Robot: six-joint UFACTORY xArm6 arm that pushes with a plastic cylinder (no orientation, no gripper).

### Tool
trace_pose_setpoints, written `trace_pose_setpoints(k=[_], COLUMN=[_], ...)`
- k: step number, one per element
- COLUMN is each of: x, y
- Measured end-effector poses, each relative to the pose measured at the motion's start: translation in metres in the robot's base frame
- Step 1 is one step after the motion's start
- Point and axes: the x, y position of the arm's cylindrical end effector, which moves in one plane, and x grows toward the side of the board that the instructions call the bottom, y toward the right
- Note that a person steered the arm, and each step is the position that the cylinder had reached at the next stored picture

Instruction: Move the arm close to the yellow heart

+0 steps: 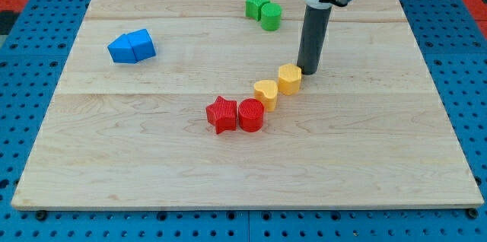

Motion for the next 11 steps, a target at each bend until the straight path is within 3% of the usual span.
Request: trace_pose_setpoints(k=[2, 5, 6, 8, 9, 11], x=[0.031, 0.028, -0.013, -0.019, -0.023, 0.011], y=[0.072, 0.108, 0.093, -0.084, -0.132, -0.125])
